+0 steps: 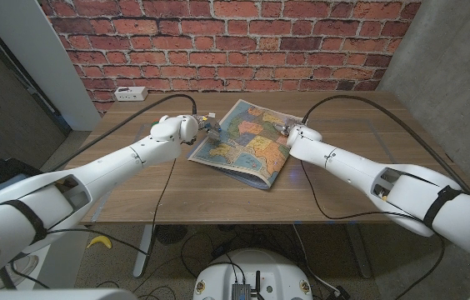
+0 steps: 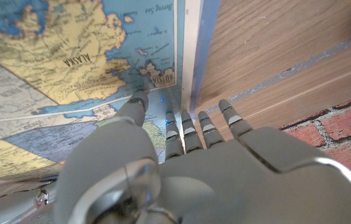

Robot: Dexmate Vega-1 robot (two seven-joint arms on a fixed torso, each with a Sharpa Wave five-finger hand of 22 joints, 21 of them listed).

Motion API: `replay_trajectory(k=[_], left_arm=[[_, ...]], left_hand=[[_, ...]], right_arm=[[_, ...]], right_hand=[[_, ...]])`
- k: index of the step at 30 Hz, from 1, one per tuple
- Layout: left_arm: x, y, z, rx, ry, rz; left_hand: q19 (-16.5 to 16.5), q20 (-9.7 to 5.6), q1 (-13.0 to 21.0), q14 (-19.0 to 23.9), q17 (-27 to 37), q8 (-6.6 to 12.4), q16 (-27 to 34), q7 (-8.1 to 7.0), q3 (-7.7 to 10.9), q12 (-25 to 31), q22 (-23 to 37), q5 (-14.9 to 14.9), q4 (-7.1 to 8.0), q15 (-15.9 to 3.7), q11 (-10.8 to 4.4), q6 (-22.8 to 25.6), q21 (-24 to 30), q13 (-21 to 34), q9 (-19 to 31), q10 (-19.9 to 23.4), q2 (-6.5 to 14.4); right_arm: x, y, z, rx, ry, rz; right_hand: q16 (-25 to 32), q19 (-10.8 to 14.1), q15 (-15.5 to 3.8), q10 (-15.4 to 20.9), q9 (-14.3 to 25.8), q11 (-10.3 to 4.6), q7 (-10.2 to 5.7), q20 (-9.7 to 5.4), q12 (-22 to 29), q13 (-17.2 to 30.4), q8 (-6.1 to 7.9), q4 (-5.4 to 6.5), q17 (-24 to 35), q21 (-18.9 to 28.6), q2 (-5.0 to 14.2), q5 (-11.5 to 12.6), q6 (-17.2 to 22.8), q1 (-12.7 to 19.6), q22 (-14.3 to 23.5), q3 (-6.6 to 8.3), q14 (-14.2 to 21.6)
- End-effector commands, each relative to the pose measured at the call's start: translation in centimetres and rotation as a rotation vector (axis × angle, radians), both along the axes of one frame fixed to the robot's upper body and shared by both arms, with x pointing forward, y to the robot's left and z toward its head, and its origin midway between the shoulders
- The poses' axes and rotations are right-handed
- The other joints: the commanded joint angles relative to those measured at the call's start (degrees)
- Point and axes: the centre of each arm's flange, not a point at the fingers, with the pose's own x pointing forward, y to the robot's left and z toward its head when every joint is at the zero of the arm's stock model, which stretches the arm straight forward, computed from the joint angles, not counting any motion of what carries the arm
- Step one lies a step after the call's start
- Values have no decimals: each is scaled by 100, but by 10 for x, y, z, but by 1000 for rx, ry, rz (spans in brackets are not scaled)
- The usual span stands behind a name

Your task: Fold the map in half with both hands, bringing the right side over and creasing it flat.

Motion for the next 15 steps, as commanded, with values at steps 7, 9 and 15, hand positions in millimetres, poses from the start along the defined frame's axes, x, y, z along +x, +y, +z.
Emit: replay_trajectory(k=[7, 9, 15], left_arm=[[-2, -5, -2, 3, 2, -8], [-2, -5, -2, 2, 4, -8], [-3, -6, -3, 5, 4, -7]], left_hand=[[-2, 15, 33, 19, -1, 19, 11, 8, -37, 39, 19, 3, 16, -24, 5, 24, -13, -1, 15, 40, 30], [-4, 12, 34, 18, -1, 18, 10, 12, -40, 39, 19, 3, 16, -23, 4, 22, -15, -1, 15, 39, 31], [-5, 17, 36, 18, -2, 19, 10, 9, -49, 40, 19, 4, 17, -24, 0, 25, -20, -1, 15, 39, 34]], right_arm=[[-58, 12, 23, -5, -470, 73], [-65, 13, 24, -13, -502, 82], [-81, 13, 19, -23, -514, 91]], right_hand=[[63, 445, -75, 234, 14, 54, 27, 115, 75, 13, 85, -485, -52, 132, 275, -64, 448, 666, 6, 406, -343], [75, 567, -79, 291, 16, 54, -21, 126, 76, 13, 95, -562, -52, 149, 280, -94, 540, 773, 5, 477, -261], [164, 1071, -94, 749, 26, 76, -56, 207, 150, 18, 141, -794, -40, 211, 264, -197, 960, 1060, 8, 640, 222]])
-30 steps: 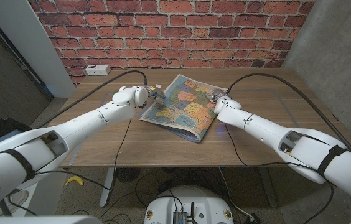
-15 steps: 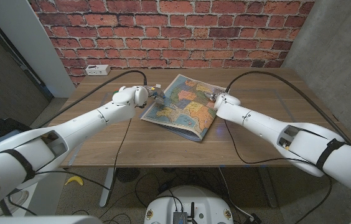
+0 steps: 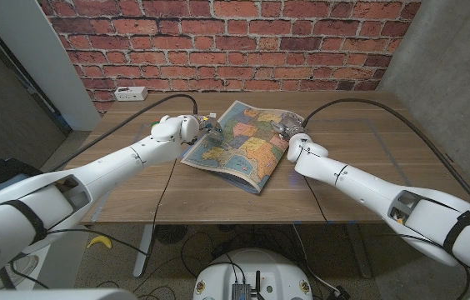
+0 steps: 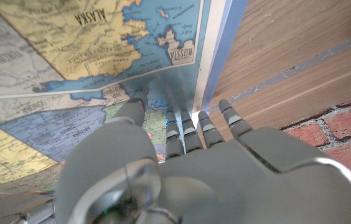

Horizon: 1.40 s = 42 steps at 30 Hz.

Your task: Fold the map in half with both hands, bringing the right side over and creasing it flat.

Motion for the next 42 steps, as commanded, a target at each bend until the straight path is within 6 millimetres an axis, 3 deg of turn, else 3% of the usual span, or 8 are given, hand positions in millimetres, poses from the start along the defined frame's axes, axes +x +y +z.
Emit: replay_trajectory(k=[1, 9, 27, 35, 42], left_arm=[[-1, -3, -2, 2, 4, 0], [-2, -4, -2, 6, 2, -2], [-4, -2, -3, 11, 6, 7], [-3, -3, -2, 12, 7, 3], [-2, -2, -2, 10, 6, 7]], left_hand=[[-4, 15, 37, 19, -3, 19, 11, 5, -27, 39, 6, 4, -7, -28, -1, 24, -21, -1, 20, 37, 34], [-5, 15, 40, 15, -3, 14, 8, 11, -42, 43, 7, 4, -6, -31, 6, 11, -29, -1, 20, 42, 37], [-2, 16, 50, 17, -4, 14, 9, 8, -67, 46, 8, 6, -5, -32, -2, 7, -43, -1, 20, 47, 47], [0, 13, 57, 17, -4, 13, 9, -1, -77, 45, 8, 8, -5, -37, -2, 4, -49, -1, 20, 41, 53], [2, 9, 59, 17, -5, 15, 8, 8, -88, 46, 8, 7, -6, -39, -1, 8, -54, -1, 19, 42, 50]], right_arm=[[-41, 2, 1, -21, -155, 34], [-57, -1, -15, -45, -133, 25], [-58, -11, -67, -89, 52, -37], [-49, -13, -79, -143, 143, -39], [-35, -8, -87, -212, 233, -33]], right_hand=[[97, 289, -114, 317, 14, 25, -5, 12, 81, 19, 91, -133, 16, 51, -14, -54, 351, 171, 17, 55, 280], [188, 851, -196, 913, 12, -8, 44, -165, 152, 20, 159, -248, 30, 105, 13, -69, 973, 311, 15, 120, 826], [190, 960, -313, 1243, 11, -98, 13, -246, 156, 22, 153, -265, 46, 38, 138, -62, 1314, 475, 16, 299, 1025], [138, 906, -401, 1198, 15, -151, -80, -350, 74, 26, 82, -210, 66, -30, 210, -43, 1312, 610, 18, 508, 965], [45, 786, -436, 1053, 17, -246, -126, -359, -35, 27, -20, -304, 43, -112, 141, -49, 1183, 812, 16, 655, 847]])
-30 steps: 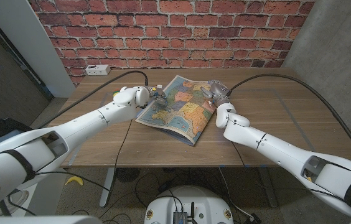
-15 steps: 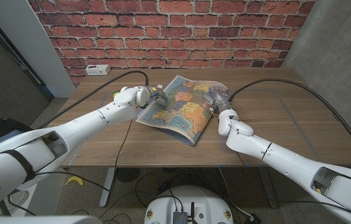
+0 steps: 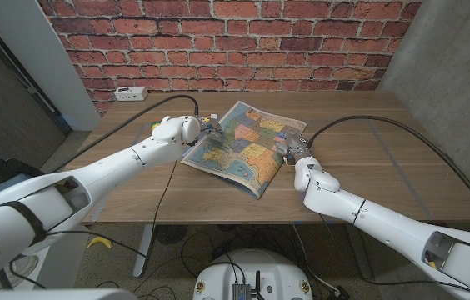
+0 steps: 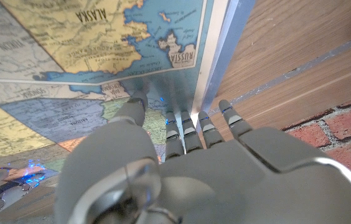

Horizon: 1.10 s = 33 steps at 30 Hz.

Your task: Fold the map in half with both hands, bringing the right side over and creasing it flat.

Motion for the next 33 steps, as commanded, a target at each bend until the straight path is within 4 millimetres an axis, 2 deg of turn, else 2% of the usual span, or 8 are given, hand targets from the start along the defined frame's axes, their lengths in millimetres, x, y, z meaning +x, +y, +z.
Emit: replay_trajectory(k=[1, 6, 7, 10, 15, 20, 33], left_arm=[[1, 2, 1, -2, 0, 3], [-1, 3, 2, -19, -12, -15], [-1, 3, 3, -21, -16, -19], [-2, 3, 4, -11, -23, -16], [2, 2, 4, -2, -11, -7], [4, 1, 3, -4, -7, -8], [8, -2, 2, -1, 6, -13]], left_hand=[[2, 9, 37, 14, -6, 13, 7, 6, -31, 25, 10, 7, 4, -39, -1, 3, -12, -2, 17, 45, 28], [8, 0, 28, 22, -6, 15, 11, -10, -48, 25, 10, 4, 8, -41, -17, 5, -15, -2, 17, 43, 17], [9, -2, 15, 22, -5, 5, 11, -19, -64, 28, 10, 0, 13, -42, -14, -18, -17, -2, 16, 51, 4], [-12, 55, -29, 13, -2, -7, 9, -54, -111, 24, 10, -11, 28, -35, -30, -55, -32, -2, 15, 40, -41], [-21, 67, -69, 10, 0, -1, 9, -36, -156, 21, 10, -18, 39, -29, -37, -48, -44, -2, 14, 31, -84], [-18, 88, -66, 4, -1, -1, 7, -21, -161, 20, 10, -15, 39, -27, -32, -52, -48, -2, 14, 27, -72], [-28, 111, -35, -10, -2, -7, 5, -12, -143, 20, 13, -8, 40, -21, -6, -84, -64, -2, 14, 20, 8]], right_arm=[[17, 1, -18, -87, 145, -16], [22, 2, -18, -112, 154, -30], [23, 3, -18, -113, 154, -33], [24, 2, -15, -107, 142, -34], [19, 1, -2, -90, 96, -17], [7, 1, 13, -70, 24, 23], [-37, 5, 55, -38, -221, 63]], right_hand=[[-87, -99, -489, -106, 33, -41, -55, -182, -89, 16, -70, -66, -1, -49, -33, 12, -116, 192, 16, 125, -114], [-147, -154, -494, -220, 34, -121, -114, -181, -147, 15, -123, -182, -17, -78, -82, -1, -250, 353, 14, 191, -221], [-155, -154, -486, -232, 34, -119, -148, -164, -151, 14, -137, -235, -22, -79, -102, -4, -303, 417, 13, 211, -233], [-166, -161, -470, -256, 34, -134, -163, -128, -157, 13, -146, -321, -31, -85, -151, -12, -352, 501, 11, 224, -239], [-170, -162, -461, -261, 34, -117, -183, -98, -155, 13, -145, -382, -36, -87, -194, -18, -372, 554, 10, 220, -236], [-156, -146, -450, -239, 35, -103, -205, -74, -143, 13, -124, -411, -34, -82, -219, -29, -336, 572, 11, 198, -198], [-116, -49, -448, -175, 41, -93, -235, -12, -116, 17, -93, -388, -15, -50, -225, -47, -261, 524, 15, 113, -104]])
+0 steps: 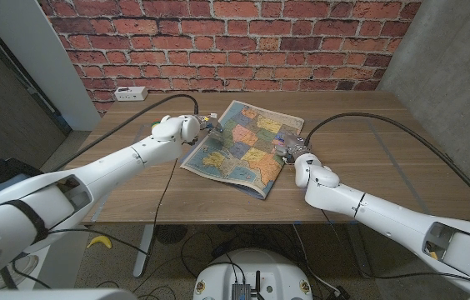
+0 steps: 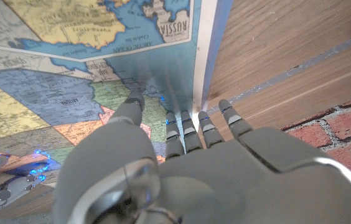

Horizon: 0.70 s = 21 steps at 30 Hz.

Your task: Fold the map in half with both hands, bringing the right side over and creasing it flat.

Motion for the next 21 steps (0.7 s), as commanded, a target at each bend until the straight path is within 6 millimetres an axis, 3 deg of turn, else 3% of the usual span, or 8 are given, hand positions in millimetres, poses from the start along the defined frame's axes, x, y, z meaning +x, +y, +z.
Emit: replay_trajectory(k=[1, 6, 9, 13, 14, 15, 21], left_arm=[[3, -3, -2, 5, 10, -2], [4, -4, -2, 9, 11, -1], [4, -4, -2, 6, 12, 0], [4, -4, -4, 8, 15, 1], [4, -4, -4, 9, 17, 1], [4, -4, -4, 10, 16, 0], [4, -7, -2, 14, 8, -5]], left_hand=[[6, 37, 28, -11, -2, -5, 4, 17, 20, 20, 14, -8, -2, -23, -3, -9, -23, 2, 13, 20, 74], [7, 40, 36, -11, -3, -4, 5, 21, 21, 20, 15, -9, -5, -23, -1, -11, -27, 2, 13, 17, 87], [4, 43, 40, -9, -3, -3, 6, 20, 21, 18, 15, -9, -6, -23, -6, -12, -30, 2, 12, 13, 92], [5, 46, 47, -11, -4, -4, 5, 19, 21, 20, 16, -9, -9, -20, 3, -18, -33, 2, 12, 15, 100], [7, 46, 48, -14, -4, -2, 4, 25, 21, 20, 16, -9, -10, -21, 0, -14, -33, 2, 12, 15, 102], [7, 47, 50, -12, -4, -1, 4, 23, 21, 21, 16, -9, -10, -21, 2, -12, -34, 2, 12, 16, 104], [10, 42, 59, -16, -5, 1, 4, 21, 20, 19, 16, -10, -14, -20, -13, -12, -39, 2, 12, 9, 114]], right_arm=[[-36, 1, 38, 30, -208, 41], [-50, 0, 45, 17, -264, 46], [-59, -4, 43, 1, -297, 45], [-75, -12, 30, -25, -359, 46], [-78, -13, 27, -26, -366, 45], [-80, -15, 25, -28, -368, 42], [-91, -15, 15, -48, -330, 53]], right_hand=[[32, 79, -429, 43, 10, 4, -11, -9, 25, 16, 33, 6, 12, 27, 38, -7, 27, -38, 16, -17, 61], [66, 179, -421, 140, 11, 18, -21, 14, 58, 17, 49, -5, 14, 54, 29, -5, 78, -44, 16, -61, 172], [143, 499, -443, 503, 12, 52, -6, 44, 147, 17, 135, -80, 11, 125, 60, 9, 421, 35, 21, -111, 508], [337, 1198, -460, 1431, 20, 141, 115, 94, 295, 30, 276, -229, 38, 230, 90, 25, 1333, 298, 36, -162, 1372], [414, 1347, -444, 1777, 29, 239, 174, 112, 358, 43, 300, -223, 64, 243, 100, 25, 1589, 344, 46, -182, 1653], [482, 1529, -460, 2012, 32, 237, 214, 134, 396, 55, 322, -209, 97, 283, 116, 23, 1785, 373, 53, -199, 1847], [560, 1653, -525, 2144, 33, 223, 199, 147, 391, 67, 321, -218, 142, 301, 149, 33, 1938, 446, 62, -198, 2025]])
